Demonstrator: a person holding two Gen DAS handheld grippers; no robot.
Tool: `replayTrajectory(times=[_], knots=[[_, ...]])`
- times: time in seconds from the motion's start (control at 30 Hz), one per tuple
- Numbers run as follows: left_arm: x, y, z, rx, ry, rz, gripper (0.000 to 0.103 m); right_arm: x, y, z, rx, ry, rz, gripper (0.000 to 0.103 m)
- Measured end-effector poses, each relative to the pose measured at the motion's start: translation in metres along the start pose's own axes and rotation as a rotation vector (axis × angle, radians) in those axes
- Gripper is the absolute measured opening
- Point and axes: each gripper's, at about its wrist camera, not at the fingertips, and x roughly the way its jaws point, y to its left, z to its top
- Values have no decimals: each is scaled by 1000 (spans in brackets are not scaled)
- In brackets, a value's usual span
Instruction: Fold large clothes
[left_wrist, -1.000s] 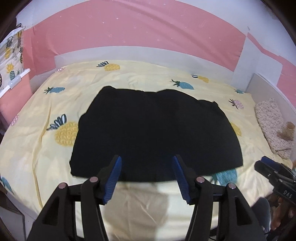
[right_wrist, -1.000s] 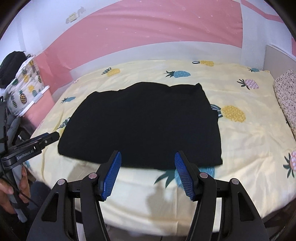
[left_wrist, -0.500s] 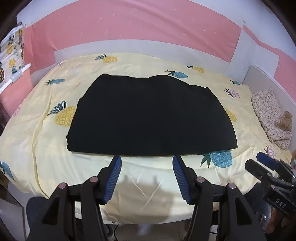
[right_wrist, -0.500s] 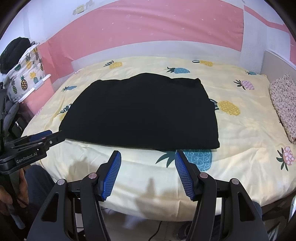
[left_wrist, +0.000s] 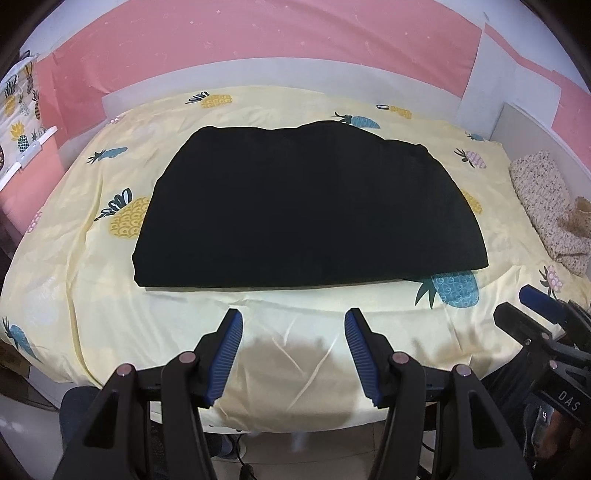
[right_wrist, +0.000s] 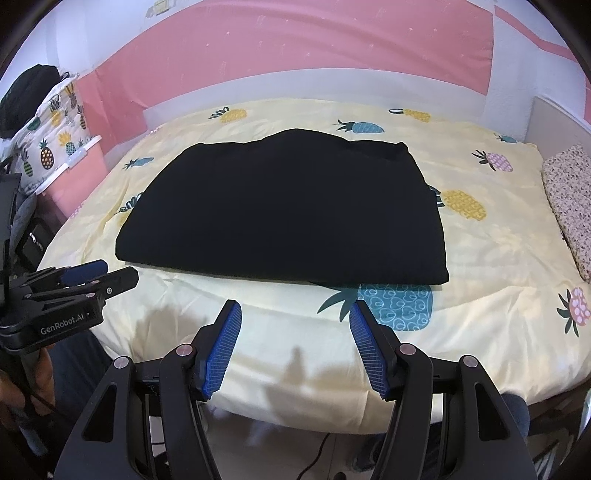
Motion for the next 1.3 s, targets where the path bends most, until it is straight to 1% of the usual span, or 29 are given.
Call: replayTrajectory(times=[0.57, 1.3], knots=[[-1, 6, 1, -6, -15, 19, 60, 5, 2, 0, -11, 18, 2, 61], [-4, 4, 4, -5, -24, 33, 60, 5, 3, 1, -14, 15, 2, 62]])
